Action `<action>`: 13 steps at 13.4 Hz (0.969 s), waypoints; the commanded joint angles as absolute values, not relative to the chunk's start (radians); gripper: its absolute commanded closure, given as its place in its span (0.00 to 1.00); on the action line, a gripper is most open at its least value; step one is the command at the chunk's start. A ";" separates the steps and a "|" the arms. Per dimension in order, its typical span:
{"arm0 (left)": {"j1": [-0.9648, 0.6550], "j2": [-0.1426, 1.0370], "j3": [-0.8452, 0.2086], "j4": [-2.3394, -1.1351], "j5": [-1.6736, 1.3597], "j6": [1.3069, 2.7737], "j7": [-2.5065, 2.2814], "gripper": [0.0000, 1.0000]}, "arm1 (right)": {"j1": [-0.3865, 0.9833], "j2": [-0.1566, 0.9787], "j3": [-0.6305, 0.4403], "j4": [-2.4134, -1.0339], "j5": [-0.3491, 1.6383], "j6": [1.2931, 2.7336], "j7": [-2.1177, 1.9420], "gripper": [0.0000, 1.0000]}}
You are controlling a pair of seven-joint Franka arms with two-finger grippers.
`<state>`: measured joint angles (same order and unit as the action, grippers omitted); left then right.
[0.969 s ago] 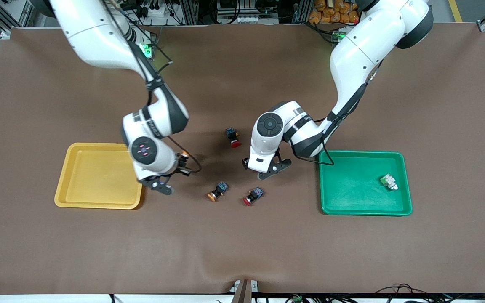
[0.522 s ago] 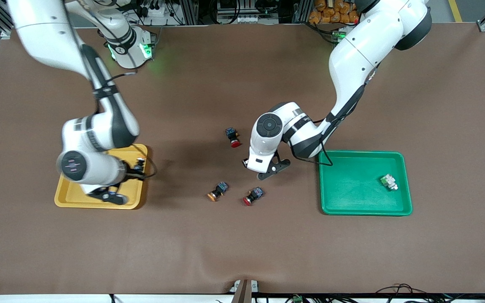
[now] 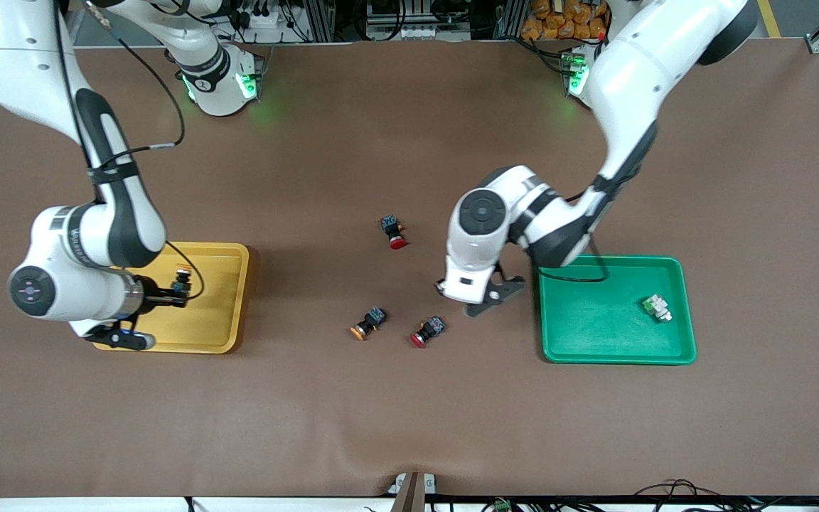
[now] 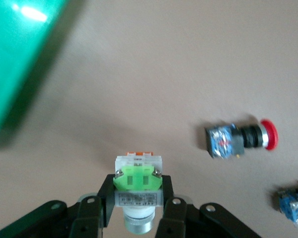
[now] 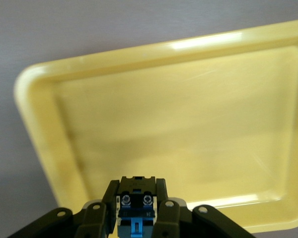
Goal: Place green and yellow buttons in trays
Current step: 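Carry the yellow button to the yellow tray while the left gripper grasps another green button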
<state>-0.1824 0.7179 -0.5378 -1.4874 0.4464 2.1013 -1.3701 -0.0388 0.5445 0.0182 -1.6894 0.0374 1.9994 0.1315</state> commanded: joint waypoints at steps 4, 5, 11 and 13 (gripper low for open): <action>0.216 0.617 -0.702 -1.652 0.436 2.026 -1.119 1.00 | -0.155 0.624 0.040 -1.706 0.028 2.115 -0.040 1.00; 0.266 0.617 -0.710 -1.670 0.436 2.028 -1.083 1.00 | -0.166 0.640 0.040 -1.707 0.029 2.137 -0.051 1.00; 0.354 0.695 -0.703 -1.687 0.453 2.089 -1.014 1.00 | -0.164 0.649 0.040 -1.730 0.032 2.180 -0.048 0.00; 0.351 0.709 -0.674 -1.709 0.454 2.147 -1.012 1.00 | -0.166 0.641 0.040 -1.724 0.032 2.171 -0.048 0.00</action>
<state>0.3471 0.7004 -0.6852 -1.6868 0.4466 2.0951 -1.0203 -0.1517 0.6611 0.0266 -1.7158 0.0374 2.1758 -0.0456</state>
